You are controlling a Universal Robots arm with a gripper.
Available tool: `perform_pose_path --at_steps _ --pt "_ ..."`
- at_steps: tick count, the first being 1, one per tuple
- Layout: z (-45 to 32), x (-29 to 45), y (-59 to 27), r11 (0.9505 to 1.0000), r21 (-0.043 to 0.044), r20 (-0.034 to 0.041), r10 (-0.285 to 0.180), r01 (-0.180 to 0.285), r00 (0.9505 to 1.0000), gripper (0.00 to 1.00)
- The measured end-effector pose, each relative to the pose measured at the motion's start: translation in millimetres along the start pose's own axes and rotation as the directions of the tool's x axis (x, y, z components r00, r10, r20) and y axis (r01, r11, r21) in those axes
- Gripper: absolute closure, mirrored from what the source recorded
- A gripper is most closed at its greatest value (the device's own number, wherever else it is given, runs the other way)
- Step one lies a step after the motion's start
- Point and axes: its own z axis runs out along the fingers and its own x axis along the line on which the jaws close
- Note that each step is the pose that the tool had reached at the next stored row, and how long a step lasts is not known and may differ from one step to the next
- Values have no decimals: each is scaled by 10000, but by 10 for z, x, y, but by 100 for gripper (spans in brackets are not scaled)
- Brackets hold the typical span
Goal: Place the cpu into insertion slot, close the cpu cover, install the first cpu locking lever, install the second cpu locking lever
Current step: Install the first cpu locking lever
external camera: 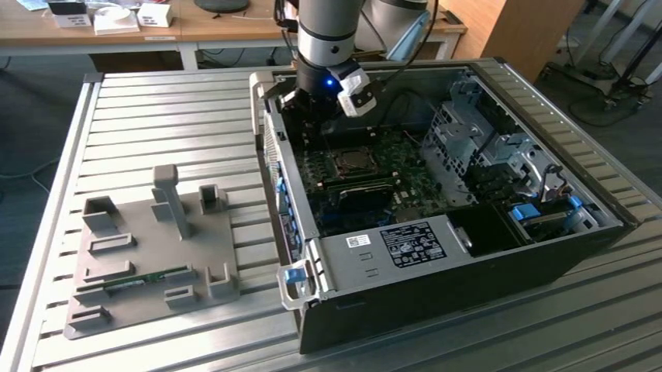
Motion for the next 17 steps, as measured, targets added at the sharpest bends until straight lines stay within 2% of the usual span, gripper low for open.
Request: perform_pose_path --at_steps 3,8,13,17 --pt "0 0 -1 10000 -29 -1 1 -1 10000 89" --pt "1 -1 0 9998 -219 1 12 -12 10000 89" --pt "7 -55 -1 9997 -251 1 14 -14 10000 89" --pt "13 -102 -1 9995 -311 2 16 -16 10000 89"
